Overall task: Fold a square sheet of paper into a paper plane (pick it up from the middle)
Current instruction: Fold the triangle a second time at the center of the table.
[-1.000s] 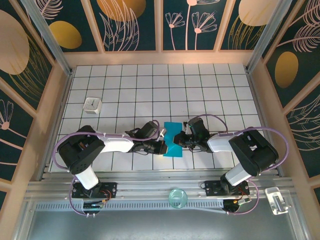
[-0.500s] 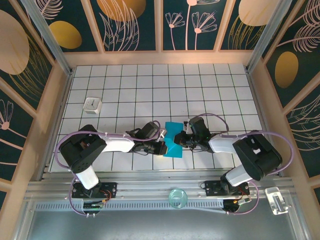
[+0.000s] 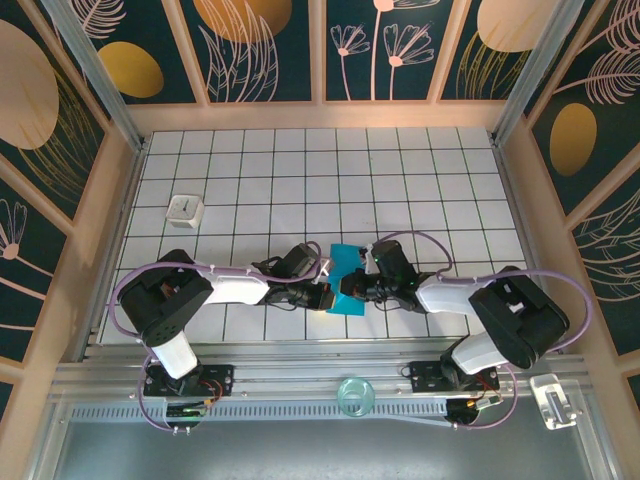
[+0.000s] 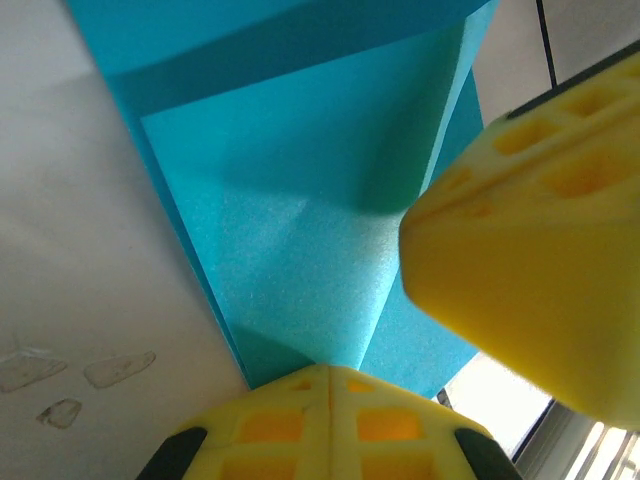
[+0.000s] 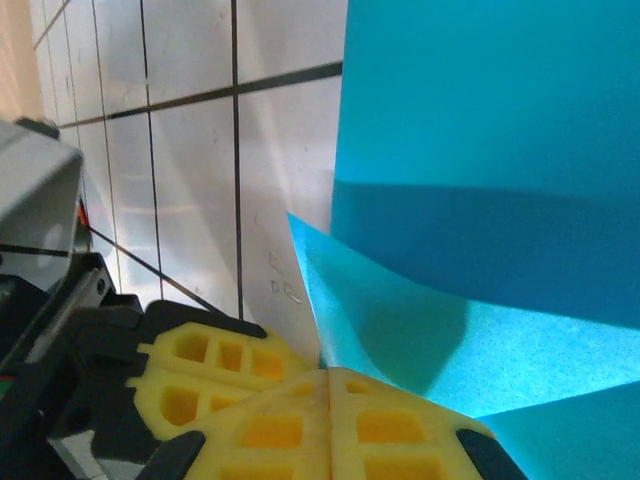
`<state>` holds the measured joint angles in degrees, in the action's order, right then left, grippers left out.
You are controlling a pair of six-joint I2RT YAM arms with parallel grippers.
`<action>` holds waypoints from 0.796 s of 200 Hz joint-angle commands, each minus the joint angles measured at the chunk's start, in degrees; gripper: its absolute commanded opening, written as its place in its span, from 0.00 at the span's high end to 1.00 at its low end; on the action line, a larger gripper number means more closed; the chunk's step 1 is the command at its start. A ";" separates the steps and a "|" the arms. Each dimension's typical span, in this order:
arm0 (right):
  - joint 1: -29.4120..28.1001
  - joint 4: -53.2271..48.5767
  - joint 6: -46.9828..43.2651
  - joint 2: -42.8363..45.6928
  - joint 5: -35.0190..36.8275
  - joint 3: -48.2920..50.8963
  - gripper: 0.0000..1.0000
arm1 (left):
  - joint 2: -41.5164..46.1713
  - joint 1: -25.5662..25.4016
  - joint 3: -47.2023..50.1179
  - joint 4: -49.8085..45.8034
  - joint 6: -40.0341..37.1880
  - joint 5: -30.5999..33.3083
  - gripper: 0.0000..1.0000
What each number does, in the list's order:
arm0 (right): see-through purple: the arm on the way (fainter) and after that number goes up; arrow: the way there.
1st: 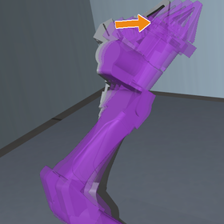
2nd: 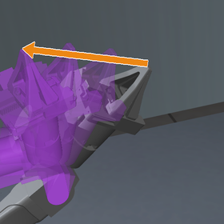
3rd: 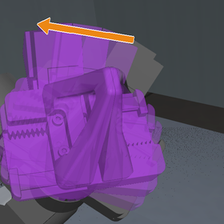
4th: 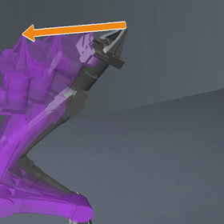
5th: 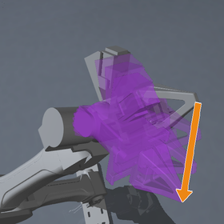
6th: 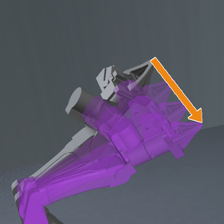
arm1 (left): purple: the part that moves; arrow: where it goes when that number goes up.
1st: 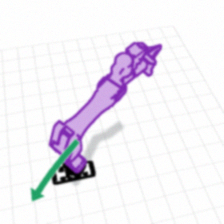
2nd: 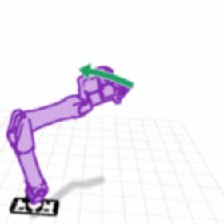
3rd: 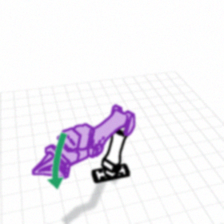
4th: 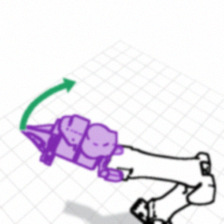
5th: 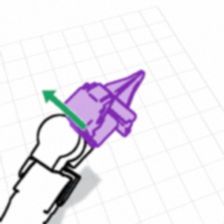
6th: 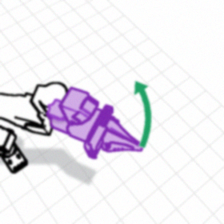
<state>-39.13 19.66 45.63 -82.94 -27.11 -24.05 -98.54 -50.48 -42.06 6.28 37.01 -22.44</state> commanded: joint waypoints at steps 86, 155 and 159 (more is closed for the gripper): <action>1.94 -0.32 -1.22 -4.75 1.19 -0.91 0.96 | -4.46 0.44 -1.09 -10.94 -5.39 6.64 1.00; 7.39 -4.83 -4.06 -5.23 1.97 -1.08 0.96 | -7.01 0.12 -0.33 -14.98 -8.10 8.96 1.00; 7.48 -5.04 -4.27 -5.24 1.98 -1.13 0.97 | -7.01 0.12 -0.22 -15.11 -8.10 9.10 1.00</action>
<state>-33.76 18.85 43.79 -87.09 -27.40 -24.40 -100.77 -50.48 -45.78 2.52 31.05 -21.39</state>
